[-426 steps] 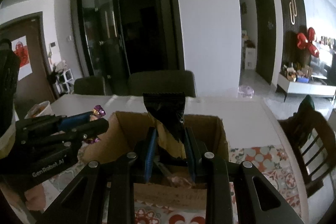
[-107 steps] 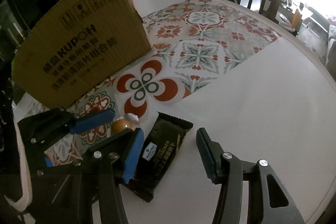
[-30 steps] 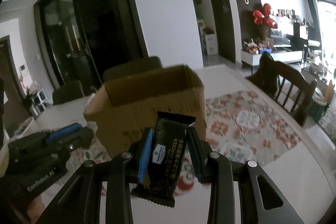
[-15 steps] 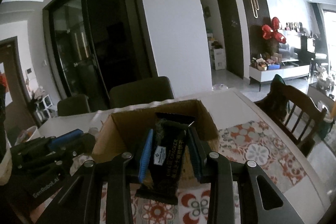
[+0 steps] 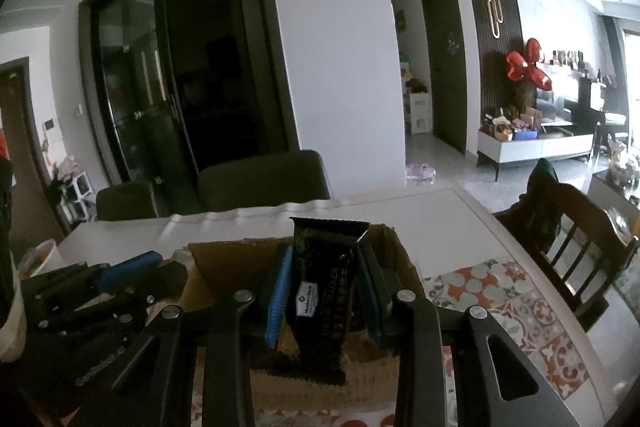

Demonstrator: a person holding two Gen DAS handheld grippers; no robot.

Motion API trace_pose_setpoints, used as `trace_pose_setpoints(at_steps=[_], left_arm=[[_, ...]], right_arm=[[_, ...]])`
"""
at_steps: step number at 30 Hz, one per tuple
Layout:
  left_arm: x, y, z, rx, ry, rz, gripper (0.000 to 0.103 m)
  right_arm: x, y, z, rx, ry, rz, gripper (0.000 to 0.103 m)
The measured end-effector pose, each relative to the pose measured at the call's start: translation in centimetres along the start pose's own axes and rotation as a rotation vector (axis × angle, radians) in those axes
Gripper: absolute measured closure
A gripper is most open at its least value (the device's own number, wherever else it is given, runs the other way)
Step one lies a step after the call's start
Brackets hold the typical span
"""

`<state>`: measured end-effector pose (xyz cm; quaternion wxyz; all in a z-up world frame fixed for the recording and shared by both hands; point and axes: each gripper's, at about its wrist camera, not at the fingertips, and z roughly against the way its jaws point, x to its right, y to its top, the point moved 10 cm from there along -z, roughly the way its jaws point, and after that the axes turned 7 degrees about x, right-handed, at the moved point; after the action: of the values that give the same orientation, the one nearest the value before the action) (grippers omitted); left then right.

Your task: Organize snacks

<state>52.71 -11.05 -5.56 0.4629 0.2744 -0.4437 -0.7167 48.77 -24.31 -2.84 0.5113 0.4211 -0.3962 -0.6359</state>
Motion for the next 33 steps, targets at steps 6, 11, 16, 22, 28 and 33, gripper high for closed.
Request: trace_pose_setpoints(at_steps=[6, 11, 16, 22, 28, 33], left_arm=[[-0.6, -0.1, -1.4, -0.018, 0.036, 0.017, 0.057], [-1.2, -0.5, -0.9, -0.017, 0.088, 0.014, 0.046], [-1.6, -0.8, 0.6, -0.006, 0.146, 0.005, 0.038], [-2.4, -1.9, 4.2, 0.031, 0.222, 0.024, 0.018], [-2.6, -3.2, 8.3, 0.065, 0.269, 0.039, 0.010], [-2.3, -3.9, 12.5, 0.109, 0.308, 0.035, 0.004]], right_arm=[[0.3, -1.1, -1.4, -0.036, -0.013, 0.000, 0.069], [0.9, -1.9, -1.8, -0.059, -0.040, 0.003, 0.053], [1.2, -2.4, -1.1, -0.071, -0.055, 0.003, 0.044], [1.2, -2.9, 1.5, -0.066, -0.061, 0.014, 0.035], [0.7, -2.9, 5.8, -0.027, -0.074, 0.047, 0.026], [0.4, -2.7, 9.7, 0.007, -0.075, 0.047, 0.018]])
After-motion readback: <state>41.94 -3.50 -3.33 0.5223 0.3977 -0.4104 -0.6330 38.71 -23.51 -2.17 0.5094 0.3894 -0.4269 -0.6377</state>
